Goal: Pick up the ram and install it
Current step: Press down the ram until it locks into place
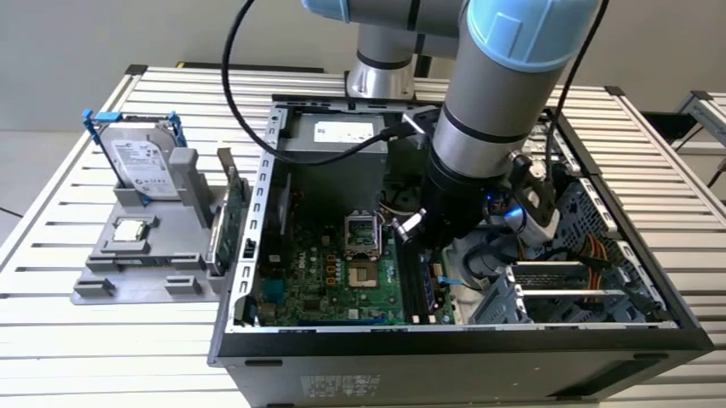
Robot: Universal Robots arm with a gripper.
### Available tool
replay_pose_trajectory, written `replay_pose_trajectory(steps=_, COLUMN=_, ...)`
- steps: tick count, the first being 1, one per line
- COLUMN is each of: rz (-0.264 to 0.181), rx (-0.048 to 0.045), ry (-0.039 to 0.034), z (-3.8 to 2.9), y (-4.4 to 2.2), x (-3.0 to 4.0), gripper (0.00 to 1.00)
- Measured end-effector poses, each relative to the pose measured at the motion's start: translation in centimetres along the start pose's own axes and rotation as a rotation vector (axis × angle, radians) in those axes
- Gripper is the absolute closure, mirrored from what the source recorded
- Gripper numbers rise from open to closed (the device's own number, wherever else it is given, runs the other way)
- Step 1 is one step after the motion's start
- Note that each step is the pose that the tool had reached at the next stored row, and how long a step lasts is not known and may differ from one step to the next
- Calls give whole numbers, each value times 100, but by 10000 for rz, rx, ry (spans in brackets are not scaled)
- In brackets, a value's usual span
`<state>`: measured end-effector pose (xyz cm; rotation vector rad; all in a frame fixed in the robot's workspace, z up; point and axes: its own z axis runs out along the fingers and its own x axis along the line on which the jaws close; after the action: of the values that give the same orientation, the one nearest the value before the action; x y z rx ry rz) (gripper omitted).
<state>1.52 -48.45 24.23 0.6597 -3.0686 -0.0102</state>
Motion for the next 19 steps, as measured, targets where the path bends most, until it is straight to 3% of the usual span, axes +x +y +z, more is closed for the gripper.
replay_pose_trajectory(steps=19, rz=-3446, rx=5, ry=25, z=3, y=4, x=-1, gripper=100)
